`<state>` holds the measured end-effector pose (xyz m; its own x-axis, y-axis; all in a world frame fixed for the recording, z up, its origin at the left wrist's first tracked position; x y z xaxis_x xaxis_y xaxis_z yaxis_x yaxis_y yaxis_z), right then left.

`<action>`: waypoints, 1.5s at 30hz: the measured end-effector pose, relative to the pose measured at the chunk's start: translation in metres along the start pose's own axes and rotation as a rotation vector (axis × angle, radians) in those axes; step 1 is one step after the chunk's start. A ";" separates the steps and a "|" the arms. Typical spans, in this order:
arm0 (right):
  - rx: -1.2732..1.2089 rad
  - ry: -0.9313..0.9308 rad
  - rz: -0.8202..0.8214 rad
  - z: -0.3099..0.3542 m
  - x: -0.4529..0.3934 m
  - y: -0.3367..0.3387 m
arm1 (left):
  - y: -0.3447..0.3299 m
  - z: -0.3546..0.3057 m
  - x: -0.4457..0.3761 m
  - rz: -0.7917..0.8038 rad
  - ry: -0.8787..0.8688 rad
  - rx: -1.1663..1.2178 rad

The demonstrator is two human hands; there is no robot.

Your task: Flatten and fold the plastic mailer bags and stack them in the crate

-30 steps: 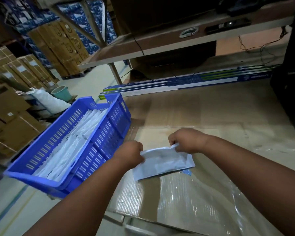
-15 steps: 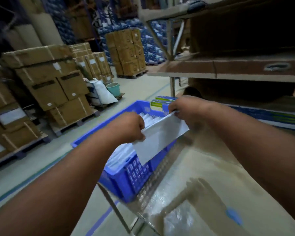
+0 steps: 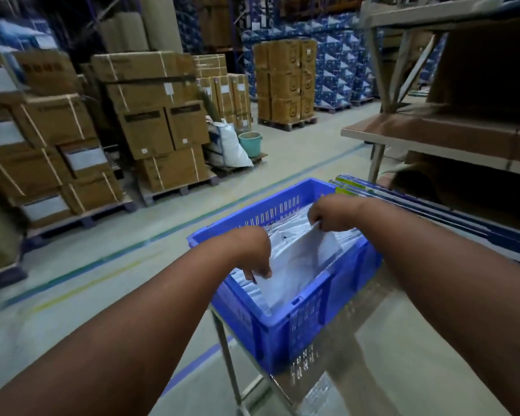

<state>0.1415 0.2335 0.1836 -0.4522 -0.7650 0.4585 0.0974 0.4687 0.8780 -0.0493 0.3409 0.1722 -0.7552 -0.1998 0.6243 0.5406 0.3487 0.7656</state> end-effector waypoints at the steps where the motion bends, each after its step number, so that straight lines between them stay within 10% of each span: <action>1: -0.008 0.009 0.049 0.003 -0.008 -0.008 | -0.005 0.002 -0.008 0.043 -0.004 -0.015; 8: 0.025 0.008 0.320 0.022 -0.055 -0.058 | -0.042 0.021 -0.056 0.231 0.070 -0.297; 17: 0.000 -0.027 0.127 0.026 -0.076 -0.055 | -0.029 0.016 -0.070 0.194 0.048 -0.371; 34: 0.095 -0.089 0.502 0.044 -0.076 -0.095 | -0.057 0.027 -0.104 0.449 -0.099 -0.591; 41: -0.319 -0.073 -0.005 0.087 0.001 -0.064 | -0.018 0.044 -0.062 0.113 -0.409 -0.254; 45: -0.399 0.019 -0.029 0.153 0.053 -0.075 | -0.027 0.076 -0.033 -0.194 -0.609 -0.355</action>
<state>-0.0249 0.2251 0.1209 -0.4433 -0.7854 0.4319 0.4232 0.2414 0.8733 -0.0676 0.4072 0.1192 -0.8658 0.3533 0.3545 0.3858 0.0198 0.9224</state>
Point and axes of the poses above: each hand's wrist, its own x-axis away from the middle knuckle, its own y-axis out of the back of the hand, z = x × y, the point moved 5 cm from there along -x, towards the middle knuckle, and after that the axes turned 15 degrees about z, right-handed, at the moved point
